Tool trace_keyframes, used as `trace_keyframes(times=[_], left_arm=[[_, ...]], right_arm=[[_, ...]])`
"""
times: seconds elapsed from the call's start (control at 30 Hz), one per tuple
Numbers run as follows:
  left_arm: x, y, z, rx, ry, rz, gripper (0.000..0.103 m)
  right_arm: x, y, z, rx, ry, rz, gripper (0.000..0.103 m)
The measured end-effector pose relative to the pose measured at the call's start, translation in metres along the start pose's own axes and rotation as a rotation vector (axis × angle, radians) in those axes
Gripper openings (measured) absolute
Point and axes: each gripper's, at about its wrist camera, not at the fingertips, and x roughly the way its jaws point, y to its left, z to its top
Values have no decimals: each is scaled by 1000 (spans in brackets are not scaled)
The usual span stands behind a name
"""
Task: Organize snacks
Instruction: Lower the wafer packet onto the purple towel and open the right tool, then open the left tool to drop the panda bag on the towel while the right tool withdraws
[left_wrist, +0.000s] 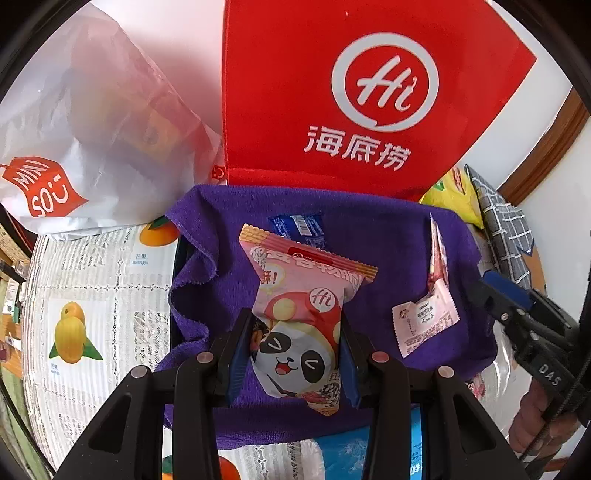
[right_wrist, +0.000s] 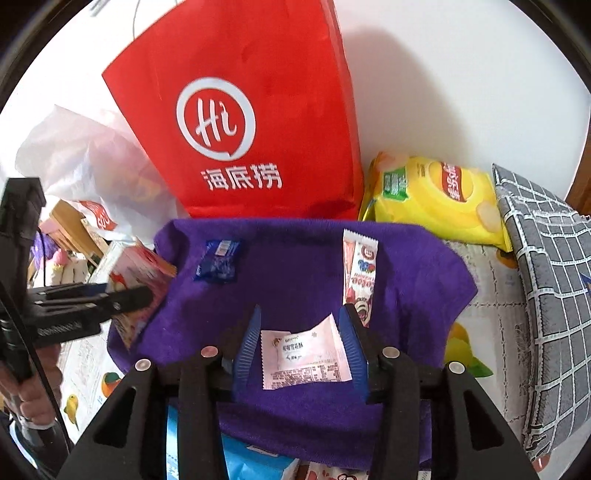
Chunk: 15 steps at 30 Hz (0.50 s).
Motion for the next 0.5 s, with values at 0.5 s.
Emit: trace_keyframes(times=[0.5], left_arm=[[12,-3,-1,12,50,34,41]], right_arm=[[2,0,1,8,15,-15,52]])
